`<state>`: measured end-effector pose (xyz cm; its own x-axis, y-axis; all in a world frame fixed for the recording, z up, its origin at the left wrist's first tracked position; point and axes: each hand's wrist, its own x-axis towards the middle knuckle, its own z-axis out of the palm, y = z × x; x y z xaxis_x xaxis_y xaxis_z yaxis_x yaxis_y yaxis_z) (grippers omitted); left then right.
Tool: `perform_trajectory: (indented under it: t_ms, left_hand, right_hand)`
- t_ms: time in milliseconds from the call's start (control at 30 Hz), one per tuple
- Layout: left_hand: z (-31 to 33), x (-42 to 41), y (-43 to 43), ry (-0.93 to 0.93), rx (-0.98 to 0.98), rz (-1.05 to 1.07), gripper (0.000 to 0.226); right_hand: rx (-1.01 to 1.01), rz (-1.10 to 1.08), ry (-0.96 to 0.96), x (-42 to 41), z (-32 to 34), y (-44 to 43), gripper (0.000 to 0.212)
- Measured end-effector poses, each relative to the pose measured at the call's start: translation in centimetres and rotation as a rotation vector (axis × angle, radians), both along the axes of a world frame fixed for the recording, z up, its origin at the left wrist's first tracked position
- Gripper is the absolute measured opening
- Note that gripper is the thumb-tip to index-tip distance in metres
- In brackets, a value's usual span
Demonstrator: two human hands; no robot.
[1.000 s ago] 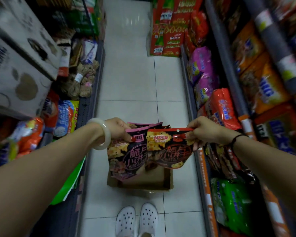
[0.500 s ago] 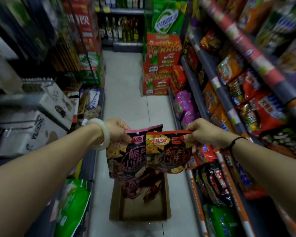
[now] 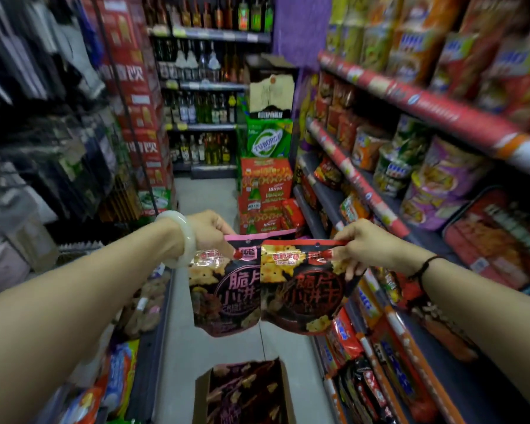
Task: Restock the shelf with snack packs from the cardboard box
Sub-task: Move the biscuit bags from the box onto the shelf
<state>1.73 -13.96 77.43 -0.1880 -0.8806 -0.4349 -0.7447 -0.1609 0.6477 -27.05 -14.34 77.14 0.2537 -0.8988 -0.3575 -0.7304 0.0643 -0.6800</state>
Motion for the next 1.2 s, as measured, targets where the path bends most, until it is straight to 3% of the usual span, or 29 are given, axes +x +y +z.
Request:
perform_trajectory:
  t_ms: [467,600,900,1200]
  left_hand:
    - [15.6,-4.1,1.8,-0.068,-0.262,-0.135,0.008]
    - [18.3,-5.2,2.5,-0.050,-0.314,-0.146,0.016]
    - [22.6,-8.0,3.8,-0.027,-0.402,-0.260,0.008]
    - [26.7,-11.5,4.8,0.080,-0.516,-0.419,0.016]
  right_hand:
    - [-0.239,-0.057,-0.015,-4.1,15.3,3.5,0.013]
    - [-0.295,-0.069,-0.004,-5.2,17.9,4.7,0.013]
    - [-0.405,-0.127,0.044,-7.8,22.7,9.1,0.011]
    - [-0.476,-0.323,0.085,-10.3,27.3,14.7,0.007]
